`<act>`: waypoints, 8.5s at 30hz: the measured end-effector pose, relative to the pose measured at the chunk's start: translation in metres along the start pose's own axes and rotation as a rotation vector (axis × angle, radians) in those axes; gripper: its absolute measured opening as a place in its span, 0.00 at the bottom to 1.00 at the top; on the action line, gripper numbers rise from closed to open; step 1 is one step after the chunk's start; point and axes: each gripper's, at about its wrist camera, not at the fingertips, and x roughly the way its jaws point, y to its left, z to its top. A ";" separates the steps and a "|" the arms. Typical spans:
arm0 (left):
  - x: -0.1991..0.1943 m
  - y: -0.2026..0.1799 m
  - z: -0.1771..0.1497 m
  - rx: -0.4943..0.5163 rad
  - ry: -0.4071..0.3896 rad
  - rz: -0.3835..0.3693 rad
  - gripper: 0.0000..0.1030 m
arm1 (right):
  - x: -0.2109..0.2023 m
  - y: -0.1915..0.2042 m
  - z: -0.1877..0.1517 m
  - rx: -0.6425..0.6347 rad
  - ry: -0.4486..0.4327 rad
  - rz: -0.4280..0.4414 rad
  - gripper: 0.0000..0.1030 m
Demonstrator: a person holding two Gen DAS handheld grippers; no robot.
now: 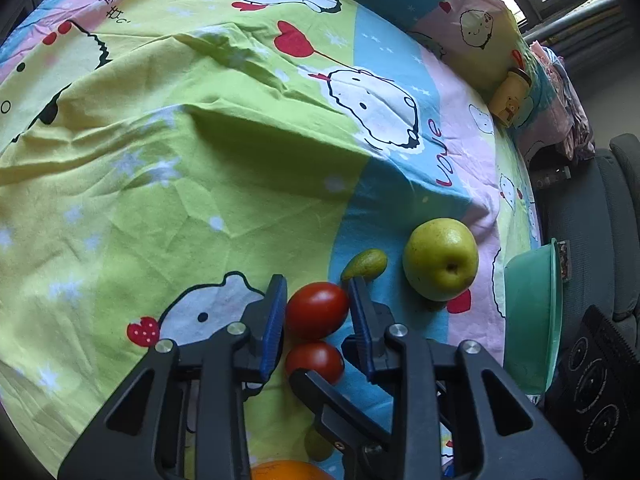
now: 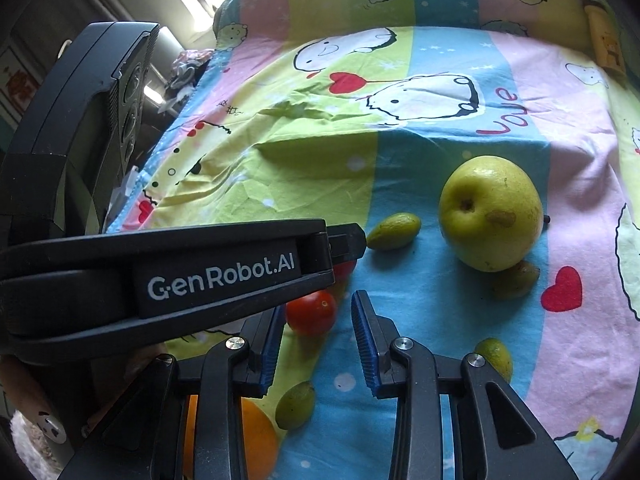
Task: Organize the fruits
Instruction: 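Close the right tool on a cherry tomato while the left tool grasps another, then lift both held cherry tomatoes and carry them toward the green basin, then hold both cherry tomatoes above the green basin, then open both tools to drop the cherry tomatoes into the basin, then move both open tools over to the orange on the sheet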
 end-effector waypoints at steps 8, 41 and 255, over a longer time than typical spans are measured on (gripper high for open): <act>-0.004 0.001 -0.004 -0.019 -0.009 0.002 0.30 | 0.003 0.007 -0.002 -0.022 -0.003 0.010 0.28; -0.060 -0.012 -0.038 -0.018 -0.134 -0.107 0.30 | -0.061 -0.021 -0.011 0.114 -0.157 -0.045 0.28; -0.090 -0.042 -0.125 0.101 -0.283 0.065 0.78 | -0.157 -0.064 -0.040 0.253 -0.324 -0.061 0.69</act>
